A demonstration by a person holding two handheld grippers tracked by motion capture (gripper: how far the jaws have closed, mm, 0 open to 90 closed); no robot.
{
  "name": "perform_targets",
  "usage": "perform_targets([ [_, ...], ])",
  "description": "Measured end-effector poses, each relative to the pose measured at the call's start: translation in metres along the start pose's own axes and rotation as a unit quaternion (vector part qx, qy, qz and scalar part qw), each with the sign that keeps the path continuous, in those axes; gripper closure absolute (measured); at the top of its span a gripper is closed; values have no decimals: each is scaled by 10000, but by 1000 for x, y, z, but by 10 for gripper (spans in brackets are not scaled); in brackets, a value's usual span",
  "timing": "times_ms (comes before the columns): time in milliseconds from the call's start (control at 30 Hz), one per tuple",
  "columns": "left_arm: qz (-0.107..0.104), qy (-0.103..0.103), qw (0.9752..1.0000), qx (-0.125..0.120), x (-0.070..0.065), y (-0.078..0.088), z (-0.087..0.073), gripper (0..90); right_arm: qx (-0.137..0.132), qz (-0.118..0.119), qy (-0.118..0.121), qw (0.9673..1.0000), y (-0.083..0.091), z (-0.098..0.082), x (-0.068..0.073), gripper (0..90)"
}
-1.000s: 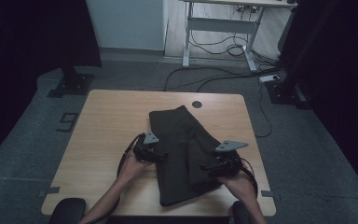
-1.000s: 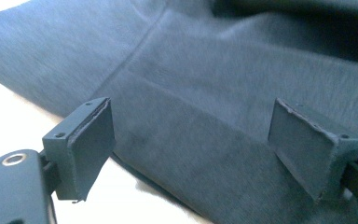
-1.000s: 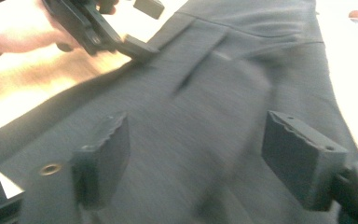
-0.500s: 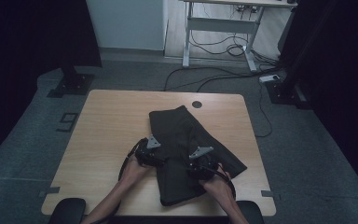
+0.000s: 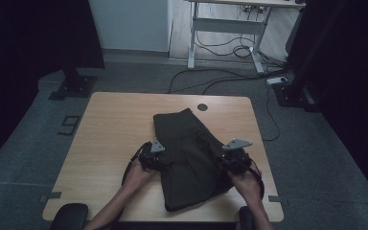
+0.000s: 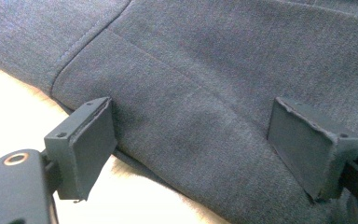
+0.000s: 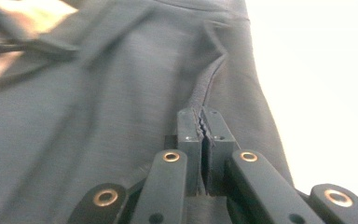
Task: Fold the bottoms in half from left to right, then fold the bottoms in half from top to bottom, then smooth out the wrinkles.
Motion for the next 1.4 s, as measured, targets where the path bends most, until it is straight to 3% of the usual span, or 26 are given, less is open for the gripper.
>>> perform_targets([
  [133,-14,29,10000,-18,0,0,0,148,11,-164,-374,9992,3,-14,-31,851],
  [233,4,73,10000,-20,1,3,1,147,99,-156,-652,9977,-3,-28,-48,818],
  [367,44,36,10000,-73,-2,14,6,143,258,-215,-824,9960,-14,-45,-60,646],
  [467,-17,44,10000,-75,-7,26,6,135,355,-310,-863,9952,-21,-56,-68,458],
  [567,-107,107,9999,-55,-15,36,1,122,396,-377,-925,9942,-26,-63,-77,362],
  [667,-280,204,9994,18,-25,41,-8,114,461,-387,-982,9933,-30,-70,-84,349],
  [800,-324,150,9991,221,-34,39,-21,112,507,-336,-988,9932,-36,-77,-85,349],
  [933,-225,162,9991,307,-29,36,-24,111,504,-322,-991,9933,-36,-79,-83,364],
  [1167,-102,380,9982,455,-8,38,-31,103,509,-131,-894,9946,-38,-80,-67,385],
  [1400,242,536,9965,593,26,42,-39,105,581,175,-553,9966,-45,-73,-35,384],
])
Point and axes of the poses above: each handheld gripper's, and its own axes: y roughly backward along the jaws, z roughly out of its top, x roughly to its left, the point moved 5 cm from there along -y, roughly forward along the jaws, and after that the axes turned 8 degrees about z, right-handed, at the moved point
